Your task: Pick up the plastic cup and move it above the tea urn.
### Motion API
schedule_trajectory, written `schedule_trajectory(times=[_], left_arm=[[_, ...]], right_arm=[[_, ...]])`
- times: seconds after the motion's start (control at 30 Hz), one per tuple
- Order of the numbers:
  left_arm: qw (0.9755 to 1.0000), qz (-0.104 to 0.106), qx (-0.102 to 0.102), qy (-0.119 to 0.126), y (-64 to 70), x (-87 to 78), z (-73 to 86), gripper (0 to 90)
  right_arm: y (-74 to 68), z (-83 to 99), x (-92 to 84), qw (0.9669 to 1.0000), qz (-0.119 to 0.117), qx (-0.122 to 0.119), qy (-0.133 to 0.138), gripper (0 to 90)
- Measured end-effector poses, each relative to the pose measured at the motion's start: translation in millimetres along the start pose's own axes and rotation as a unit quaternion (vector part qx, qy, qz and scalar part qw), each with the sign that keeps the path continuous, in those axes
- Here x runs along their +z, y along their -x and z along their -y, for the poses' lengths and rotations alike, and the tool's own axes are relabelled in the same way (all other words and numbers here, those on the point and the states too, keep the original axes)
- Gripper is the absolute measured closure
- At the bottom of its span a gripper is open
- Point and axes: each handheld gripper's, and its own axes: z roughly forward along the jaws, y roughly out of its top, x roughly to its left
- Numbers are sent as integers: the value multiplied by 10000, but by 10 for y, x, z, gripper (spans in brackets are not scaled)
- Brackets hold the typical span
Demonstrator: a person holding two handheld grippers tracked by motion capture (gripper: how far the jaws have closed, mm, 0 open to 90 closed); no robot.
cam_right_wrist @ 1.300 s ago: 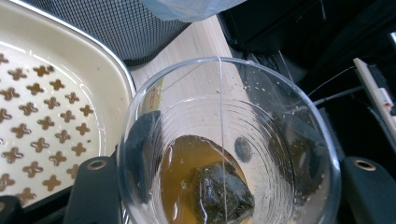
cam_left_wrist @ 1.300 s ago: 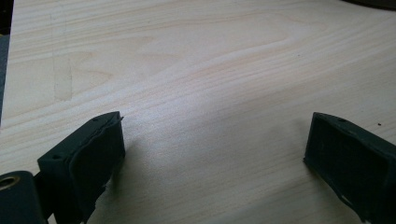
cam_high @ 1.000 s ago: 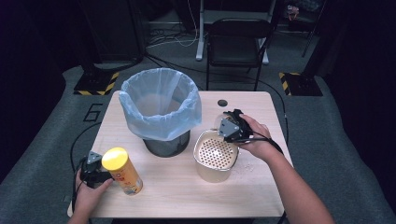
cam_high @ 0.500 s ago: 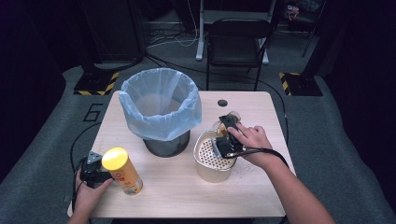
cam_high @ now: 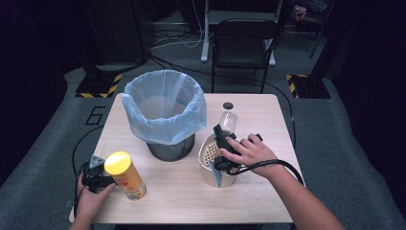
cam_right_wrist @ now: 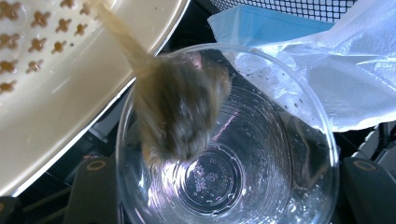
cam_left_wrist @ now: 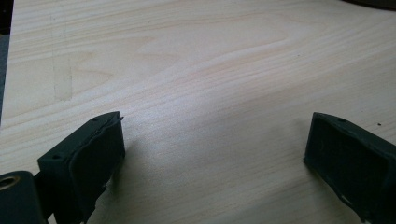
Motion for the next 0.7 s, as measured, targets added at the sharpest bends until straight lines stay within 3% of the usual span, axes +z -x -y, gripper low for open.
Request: schedule_trajectory(times=[0.03, 0.07, 0.1, 0.13, 0.17, 0.2, 0.27, 0.3, 0.37, 0.43, 0.53, 0.7], left_arm=[[10000, 3, -1, 6, 0, 1, 1, 46], [10000, 3, -1, 6, 0, 1, 1, 46], [10000, 1, 4, 0, 0, 0, 0, 46], [10000, 3, 2, 5, -1, 1, 1, 45], [10000, 1, 6, -4, -1, 0, 0, 46], [10000, 1, 3, -3, 0, 0, 0, 45], [10000, 4, 2, 4, 0, 1, 1, 45], [10000, 3, 1, 3, 0, 0, 0, 45], [10000, 3, 2, 3, 0, 0, 0, 46], [10000, 3, 1, 5, 0, 1, 1, 46], [10000, 0, 1, 0, 0, 0, 0, 45], [10000, 4, 2, 4, 0, 1, 1, 45]], right_arm=[[-46, -20, -10, 9994, 55, 338, -39, 349], [-46, -20, -10, 9994, 55, 338, -39, 349], [-80, -39, -17, 9973, 123, 720, -17, 349], [-72, -31, -22, 9979, 165, 625, -72, 349], [-28, -5, -12, 9995, 149, 292, -15, 348], [-1, 13, -14, 9999, 86, 141, -19, 348], [14, 23, -18, 9999, 81, 104, -45, 348], [52, 45, -28, 9999, 25, -97, -73, 348], [39, 43, -29, 10000, 52, -32, -43, 348], [1, 28, -32, 9995, 138, 290, 13, 348], [1, 36, -35, 9998, 98, 168, 1, 347], [2, 36, -35, 9997, 103, 212, 25, 347]])
